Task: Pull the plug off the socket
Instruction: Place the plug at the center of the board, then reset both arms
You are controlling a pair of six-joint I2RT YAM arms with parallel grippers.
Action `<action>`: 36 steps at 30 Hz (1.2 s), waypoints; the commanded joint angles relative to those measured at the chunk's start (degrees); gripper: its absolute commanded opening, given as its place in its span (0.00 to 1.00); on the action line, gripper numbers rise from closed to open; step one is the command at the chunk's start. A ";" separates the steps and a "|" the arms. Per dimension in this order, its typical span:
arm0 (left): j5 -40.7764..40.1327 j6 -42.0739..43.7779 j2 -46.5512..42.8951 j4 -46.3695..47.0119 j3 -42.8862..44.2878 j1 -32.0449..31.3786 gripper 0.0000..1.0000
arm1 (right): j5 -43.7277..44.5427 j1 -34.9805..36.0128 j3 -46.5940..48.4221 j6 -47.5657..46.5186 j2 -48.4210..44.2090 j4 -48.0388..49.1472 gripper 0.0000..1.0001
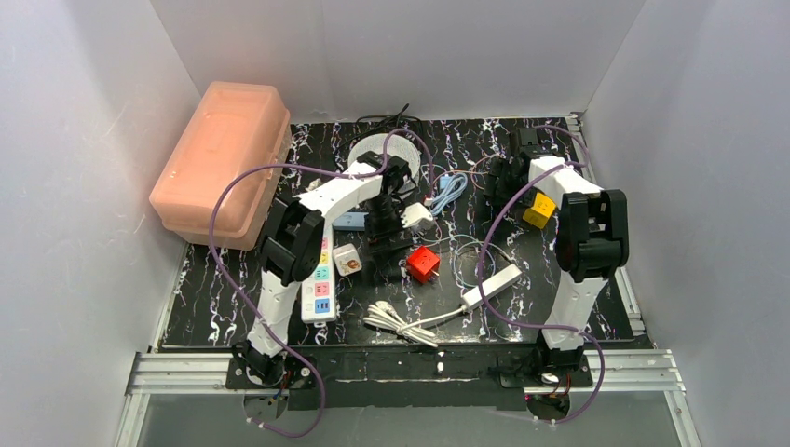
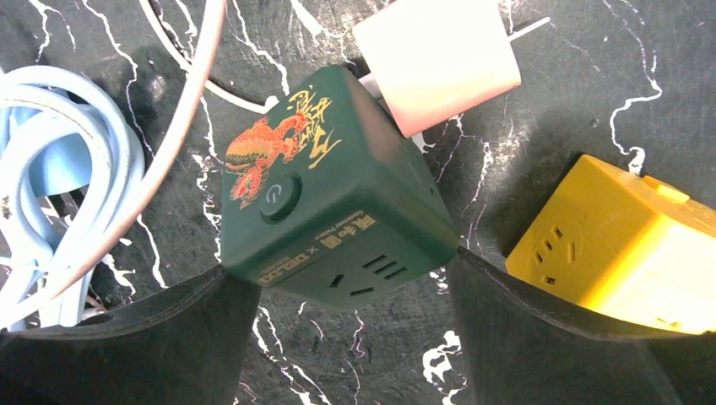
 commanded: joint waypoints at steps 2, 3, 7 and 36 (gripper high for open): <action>0.74 -3.03 -8.31 -6.93 4.18 -0.29 0.98 | 1.25 0.56 1.77 0.46 -8.33 0.87 0.87; 0.08 -3.62 -9.39 -6.97 5.15 -0.30 0.98 | 1.15 0.91 1.87 0.11 -9.92 0.68 0.87; -0.52 -8.96 -13.15 -9.79 12.60 1.41 0.98 | 0.50 2.40 -0.10 -2.36 -18.38 1.08 0.88; -1.67 -47.53 -47.56 29.24 -42.42 43.87 0.98 | 19.53 -11.79 -49.78 3.45 -57.02 32.80 0.94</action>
